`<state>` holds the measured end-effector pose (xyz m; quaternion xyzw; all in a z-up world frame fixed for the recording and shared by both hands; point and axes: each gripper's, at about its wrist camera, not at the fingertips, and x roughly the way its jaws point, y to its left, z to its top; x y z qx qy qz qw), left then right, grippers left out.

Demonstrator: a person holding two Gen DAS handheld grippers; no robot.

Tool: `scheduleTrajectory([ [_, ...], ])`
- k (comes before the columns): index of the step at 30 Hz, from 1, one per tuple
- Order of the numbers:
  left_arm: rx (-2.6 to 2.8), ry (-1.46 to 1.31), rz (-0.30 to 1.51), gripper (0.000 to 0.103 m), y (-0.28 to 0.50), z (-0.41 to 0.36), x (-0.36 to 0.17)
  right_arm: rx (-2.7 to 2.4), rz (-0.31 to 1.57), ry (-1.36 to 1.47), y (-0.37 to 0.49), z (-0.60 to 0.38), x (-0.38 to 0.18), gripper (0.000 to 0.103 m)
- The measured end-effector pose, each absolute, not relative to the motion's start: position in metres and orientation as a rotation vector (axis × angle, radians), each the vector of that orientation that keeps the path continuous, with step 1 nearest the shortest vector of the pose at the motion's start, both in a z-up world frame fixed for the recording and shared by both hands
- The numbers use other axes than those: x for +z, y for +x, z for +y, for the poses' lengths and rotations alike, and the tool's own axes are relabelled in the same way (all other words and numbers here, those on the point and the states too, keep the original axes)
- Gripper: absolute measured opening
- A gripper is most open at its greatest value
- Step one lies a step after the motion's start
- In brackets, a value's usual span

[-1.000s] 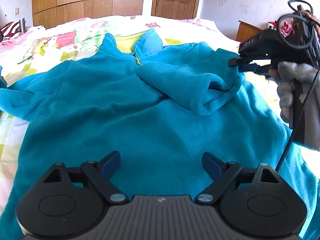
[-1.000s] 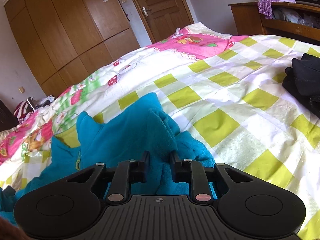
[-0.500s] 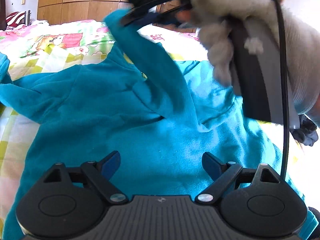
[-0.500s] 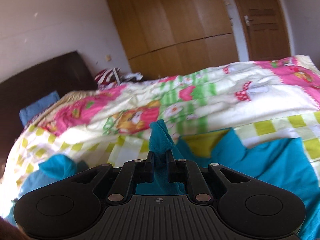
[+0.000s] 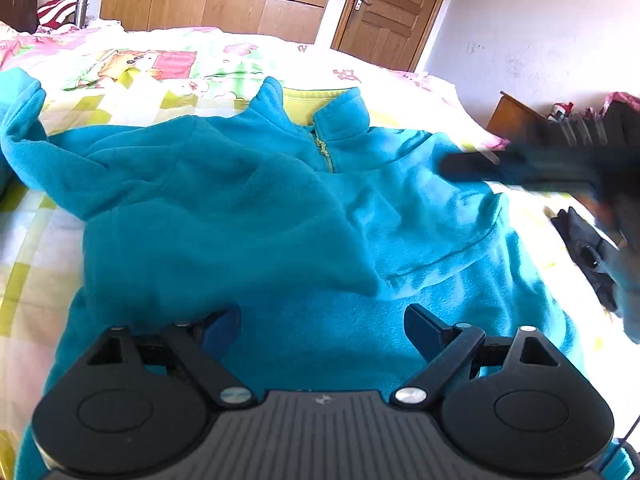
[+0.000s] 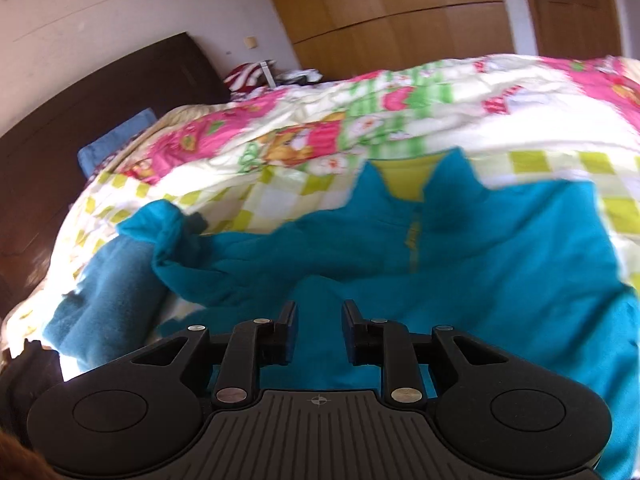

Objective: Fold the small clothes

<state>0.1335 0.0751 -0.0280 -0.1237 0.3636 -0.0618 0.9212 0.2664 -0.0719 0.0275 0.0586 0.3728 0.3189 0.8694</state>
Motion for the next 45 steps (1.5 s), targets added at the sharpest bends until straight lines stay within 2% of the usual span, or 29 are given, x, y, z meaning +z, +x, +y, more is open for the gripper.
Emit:
scheduleTrajectory([
  [2, -0.112, -0.237, 0.751, 0.100, 0.134, 0.072, -0.030, 0.510, 0.806, 0.156, 0.264, -0.110, 0.013, 0.028],
  [7, -0.069, -0.196, 0.765, 0.100, 0.137, 0.067, -0.034, 0.290, 0.822, 0.345, 0.283, -0.174, -0.025, 0.028],
  [15, -0.007, -0.151, 0.753, 0.100, 0.147, 0.063, -0.031, 0.203, 0.762, 0.687, 0.319, -0.217, -0.058, 0.032],
  [17, 0.014, -0.153, 0.734, 0.100, 0.151, 0.067, -0.024, 0.191, 0.727, 0.770, 0.322, -0.224, -0.064, 0.028],
  [19, 0.039, -0.134, 0.699, 0.100, 0.155, 0.071, -0.016, 0.185, 0.687, 0.801, 0.322, -0.231, -0.062, 0.011],
  [20, 0.057, -0.115, 0.678, 0.100, 0.159, 0.072, -0.012, 0.178, 0.665, 0.818, 0.323, -0.236, -0.059, 0.008],
  [22, 0.084, -0.096, 0.672, 0.100, 0.169, 0.077, -0.011, 0.141, 0.636, 0.826, 0.322, -0.248, -0.054, 0.004],
  [24, 0.085, -0.113, 0.692, 0.100, 0.172, 0.081, -0.015, 0.102, 0.654, 0.784, 0.320, -0.256, -0.052, 0.004],
  [29, 0.092, -0.094, 0.724, 0.100, 0.161, 0.081, -0.026, 0.186, 0.750, 0.717, 0.315, -0.247, -0.048, 0.014],
  [33, 0.092, -0.120, 0.717, 0.100, 0.166, 0.087, -0.020, 0.176, 0.782, 0.767, 0.331, -0.234, -0.053, 0.048],
  [36, 0.105, -0.135, 0.699, 0.100, 0.173, 0.093, -0.013, 0.109, 0.805, 0.827, 0.345, -0.232, -0.062, 0.048],
  [38, 0.118, -0.144, 0.697, 0.100, 0.177, 0.096, -0.010, 0.063, 0.808, 0.857, 0.348, -0.237, -0.066, 0.028],
  [39, 0.125, -0.144, 0.701, 0.099, 0.180, 0.096, -0.010, 0.054, 0.809, 0.855, 0.347, -0.239, -0.066, 0.014],
  [40, 0.130, -0.140, 0.701, 0.095, 0.183, 0.096, -0.009, 0.065, 0.800, 0.870, 0.343, -0.242, -0.066, 0.009],
  [42, 0.130, -0.130, 0.671, 0.083, 0.185, 0.096, -0.002, 0.118, 0.753, 0.907, 0.331, -0.248, -0.059, 0.007],
  [45, 0.164, -0.119, 0.569, 0.081, 0.176, 0.097, 0.015, 0.219, 0.619, 0.949, 0.300, -0.255, -0.045, 0.007],
])
